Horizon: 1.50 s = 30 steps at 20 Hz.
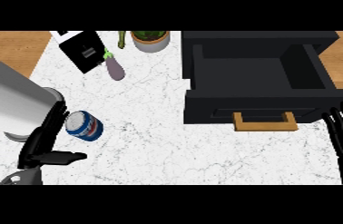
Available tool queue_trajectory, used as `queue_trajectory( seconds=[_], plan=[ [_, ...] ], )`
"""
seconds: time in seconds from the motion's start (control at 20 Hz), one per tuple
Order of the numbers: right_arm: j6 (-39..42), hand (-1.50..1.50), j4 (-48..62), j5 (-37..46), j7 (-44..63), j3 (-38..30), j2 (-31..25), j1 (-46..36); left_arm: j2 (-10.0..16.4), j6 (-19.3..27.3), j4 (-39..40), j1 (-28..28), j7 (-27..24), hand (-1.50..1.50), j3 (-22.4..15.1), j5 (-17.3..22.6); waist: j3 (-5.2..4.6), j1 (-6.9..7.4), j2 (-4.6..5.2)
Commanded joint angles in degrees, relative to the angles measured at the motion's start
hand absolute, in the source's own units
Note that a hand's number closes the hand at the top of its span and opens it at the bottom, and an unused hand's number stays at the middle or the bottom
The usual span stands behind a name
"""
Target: Pick up the can, place it into the drawer and close the drawer
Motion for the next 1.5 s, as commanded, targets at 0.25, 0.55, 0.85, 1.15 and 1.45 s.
queue_trajectory(
  seconds=[0.25, 0.55, 0.85, 1.15, 1.45],
  plan=[
    [1.1, -1.5, 1.3, -0.4, -1.2, -1.1, 0.5, -0.5, 0.7, 1.3, 9.7, -4.5, -5.1, -1.5, -0.5, -0.4, 0.0, 0.02, 0.0],
    [2.7, -1.5, 0.6, -2.1, -1.1, -2.7, 0.2, 0.7, -0.1, 3.2, 15.5, -9.5, -6.4, -1.5, -1.2, -1.4, -0.01, -0.17, 0.04],
    [0.7, -1.5, 0.3, -0.7, 1.7, -3.2, -0.4, -2.3, 1.7, 2.2, 19.9, -12.3, -7.6, -1.5, -0.8, -0.6, -0.02, -0.13, 0.06],
    [0.4, -1.5, -2.2, 0.7, 1.2, -0.1, 1.4, 0.9, 0.6, 2.6, 19.9, -14.7, -4.8, -1.5, -1.5, 0.4, -0.01, -0.1, 0.02],
    [-0.7, -1.5, -3.1, -2.1, 5.8, -1.2, 0.2, -3.1, -0.5, 3.2, 20.6, -15.4, -7.3, -1.5, -3.4, -1.0, -0.03, -0.18, 0.08]
  ],
)
